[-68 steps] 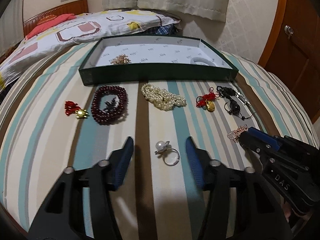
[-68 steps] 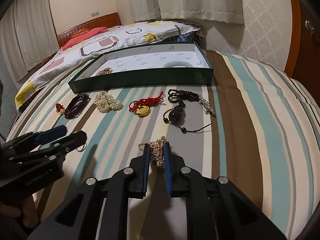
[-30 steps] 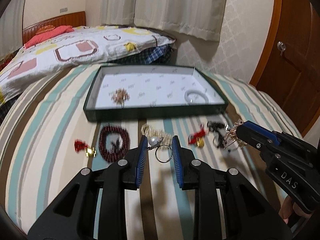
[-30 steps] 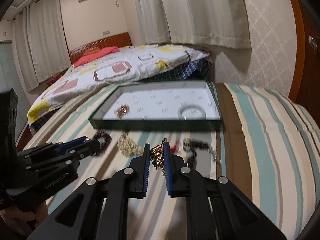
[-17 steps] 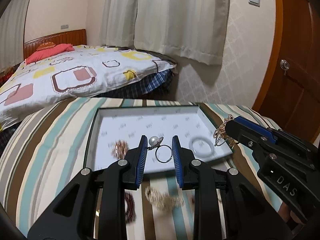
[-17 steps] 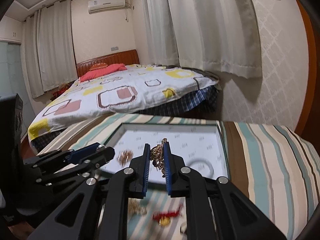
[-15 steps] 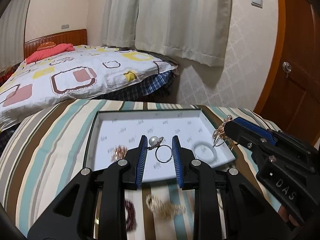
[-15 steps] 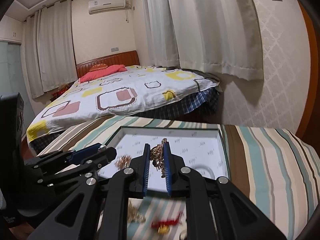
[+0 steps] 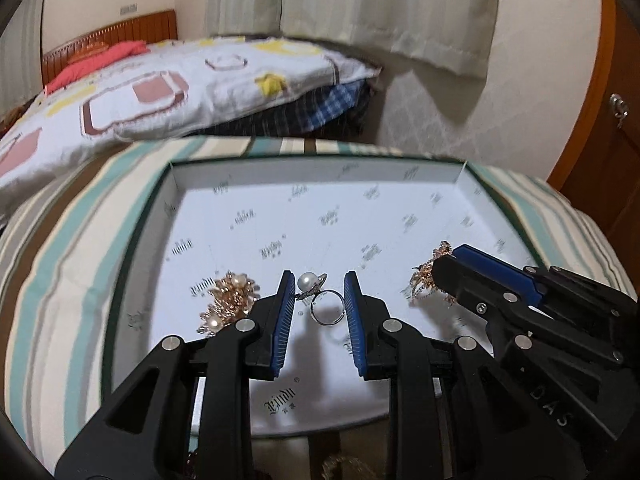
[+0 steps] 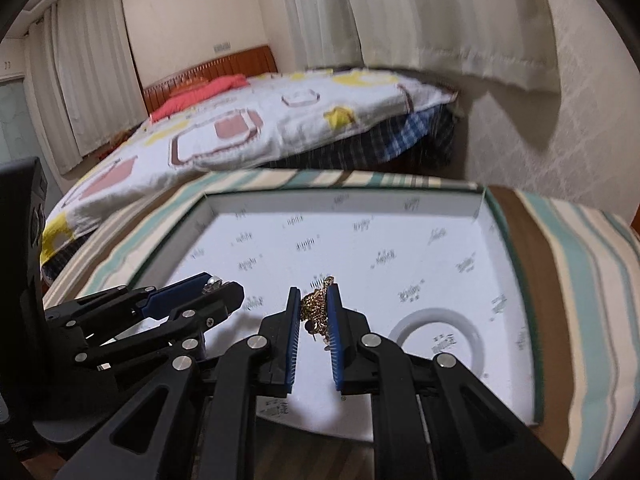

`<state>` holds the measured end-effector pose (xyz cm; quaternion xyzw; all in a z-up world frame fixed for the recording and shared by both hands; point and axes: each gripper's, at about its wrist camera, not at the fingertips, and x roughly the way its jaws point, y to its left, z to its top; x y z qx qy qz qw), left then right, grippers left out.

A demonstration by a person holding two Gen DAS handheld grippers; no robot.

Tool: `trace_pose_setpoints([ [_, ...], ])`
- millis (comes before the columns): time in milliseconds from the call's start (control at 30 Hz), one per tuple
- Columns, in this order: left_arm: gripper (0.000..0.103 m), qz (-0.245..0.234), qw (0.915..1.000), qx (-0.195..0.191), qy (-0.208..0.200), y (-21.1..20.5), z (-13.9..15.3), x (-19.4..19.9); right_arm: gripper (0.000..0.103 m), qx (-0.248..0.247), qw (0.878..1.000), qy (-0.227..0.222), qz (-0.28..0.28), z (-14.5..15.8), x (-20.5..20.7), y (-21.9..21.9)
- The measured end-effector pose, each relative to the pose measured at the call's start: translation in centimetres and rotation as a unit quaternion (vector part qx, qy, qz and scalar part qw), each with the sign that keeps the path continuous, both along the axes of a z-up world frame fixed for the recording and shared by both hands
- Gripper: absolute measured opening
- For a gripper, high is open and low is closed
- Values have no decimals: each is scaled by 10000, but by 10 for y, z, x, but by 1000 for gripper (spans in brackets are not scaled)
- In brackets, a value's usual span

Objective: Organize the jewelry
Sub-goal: 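Carry the rose-gold brooch and pearl ring into the box while both tools release them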

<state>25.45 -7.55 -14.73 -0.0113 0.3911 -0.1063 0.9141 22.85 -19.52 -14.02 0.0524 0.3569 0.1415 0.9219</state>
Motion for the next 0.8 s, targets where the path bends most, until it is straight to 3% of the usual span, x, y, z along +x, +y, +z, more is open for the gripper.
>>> trace_pose_setpoints([
  [233, 25, -34, 9993, 89, 364, 0, -19, 13, 14, -70, 9994, 339, 71, -15, 12, 2],
  [567, 32, -27, 9991, 131, 400, -1, -20, 13, 16, -74, 9987, 500, 51, -22, 15, 0],
  [667, 41, 68, 9991, 76, 412, 1, -20, 14, 24, -31, 9988, 486, -22, -21, 15, -5],
  [800, 45, 96, 9991, 34, 424, 3, -18, 14, 31, 6, 9989, 449, -97, -20, 14, -9],
])
